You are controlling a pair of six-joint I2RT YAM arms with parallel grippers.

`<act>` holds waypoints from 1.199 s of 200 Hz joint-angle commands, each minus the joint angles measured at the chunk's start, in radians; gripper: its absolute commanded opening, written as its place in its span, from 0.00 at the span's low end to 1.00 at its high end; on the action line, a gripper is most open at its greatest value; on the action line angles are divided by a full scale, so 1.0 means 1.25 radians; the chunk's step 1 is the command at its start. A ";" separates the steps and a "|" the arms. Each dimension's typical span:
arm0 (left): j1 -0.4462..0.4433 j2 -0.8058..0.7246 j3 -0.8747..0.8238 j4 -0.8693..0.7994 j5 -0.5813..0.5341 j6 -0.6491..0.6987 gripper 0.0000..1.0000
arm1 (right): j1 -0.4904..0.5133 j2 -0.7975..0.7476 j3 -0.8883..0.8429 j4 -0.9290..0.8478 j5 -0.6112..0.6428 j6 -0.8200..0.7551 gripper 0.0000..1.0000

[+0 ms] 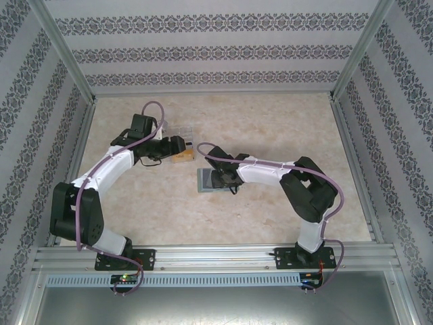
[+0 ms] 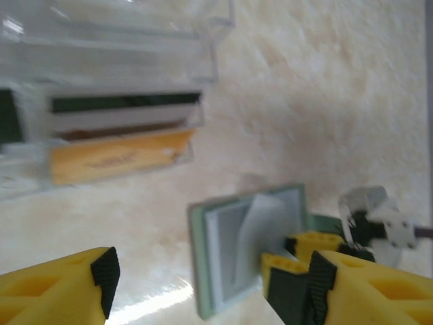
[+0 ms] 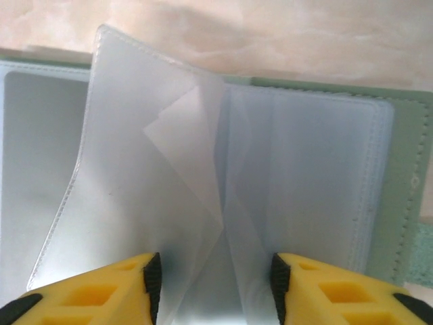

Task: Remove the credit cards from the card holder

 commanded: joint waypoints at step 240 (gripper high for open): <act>-0.215 0.269 -0.023 0.192 0.176 -0.196 0.39 | -0.022 -0.086 -0.104 0.079 -0.027 0.095 0.37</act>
